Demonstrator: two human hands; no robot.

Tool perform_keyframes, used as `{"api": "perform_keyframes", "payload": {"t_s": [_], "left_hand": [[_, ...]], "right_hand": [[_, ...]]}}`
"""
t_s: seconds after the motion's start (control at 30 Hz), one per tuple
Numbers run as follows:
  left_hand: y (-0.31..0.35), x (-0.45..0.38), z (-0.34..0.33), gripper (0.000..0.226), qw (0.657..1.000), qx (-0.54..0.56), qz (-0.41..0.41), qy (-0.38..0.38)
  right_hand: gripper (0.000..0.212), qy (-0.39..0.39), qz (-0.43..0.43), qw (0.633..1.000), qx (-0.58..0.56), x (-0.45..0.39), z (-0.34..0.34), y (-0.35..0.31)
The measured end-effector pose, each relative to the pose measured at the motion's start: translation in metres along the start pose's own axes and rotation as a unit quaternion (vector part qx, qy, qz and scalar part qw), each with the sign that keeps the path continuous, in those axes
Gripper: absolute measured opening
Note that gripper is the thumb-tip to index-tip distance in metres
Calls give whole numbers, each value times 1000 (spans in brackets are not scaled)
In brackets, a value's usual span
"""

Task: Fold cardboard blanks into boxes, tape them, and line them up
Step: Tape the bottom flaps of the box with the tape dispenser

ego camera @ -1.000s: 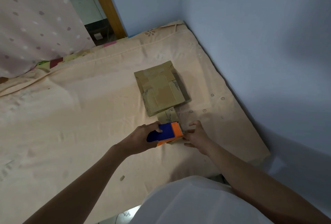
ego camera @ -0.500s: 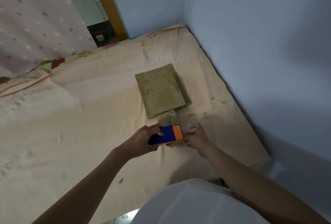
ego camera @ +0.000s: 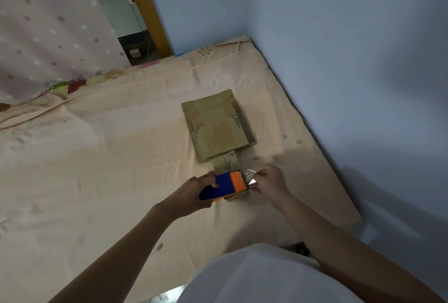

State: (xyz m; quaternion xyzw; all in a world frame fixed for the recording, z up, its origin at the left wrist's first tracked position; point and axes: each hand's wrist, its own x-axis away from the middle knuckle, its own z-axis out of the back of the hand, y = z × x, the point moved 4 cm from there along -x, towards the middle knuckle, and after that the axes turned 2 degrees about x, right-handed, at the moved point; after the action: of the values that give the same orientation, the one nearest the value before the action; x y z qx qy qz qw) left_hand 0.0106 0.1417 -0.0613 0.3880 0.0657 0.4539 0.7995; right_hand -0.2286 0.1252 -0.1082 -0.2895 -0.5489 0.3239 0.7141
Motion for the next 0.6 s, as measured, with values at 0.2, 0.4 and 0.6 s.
{"api": "perform_keyframes", "payload": {"t_s": [0.2, 0.4, 0.6], "left_hand": [[-1, 1, -2, 35, 1000, -2, -1, 13], [0, 1, -4, 33, 999, 19, -8, 28], [-3, 3, -5, 33, 998, 45, -12, 34]], "right_hand": [[22, -56, 13, 996, 73, 5, -5, -7], [55, -102, 23, 990, 96, 13, -14, -8], [69, -74, 29, 989, 128, 9, -14, -4]]}}
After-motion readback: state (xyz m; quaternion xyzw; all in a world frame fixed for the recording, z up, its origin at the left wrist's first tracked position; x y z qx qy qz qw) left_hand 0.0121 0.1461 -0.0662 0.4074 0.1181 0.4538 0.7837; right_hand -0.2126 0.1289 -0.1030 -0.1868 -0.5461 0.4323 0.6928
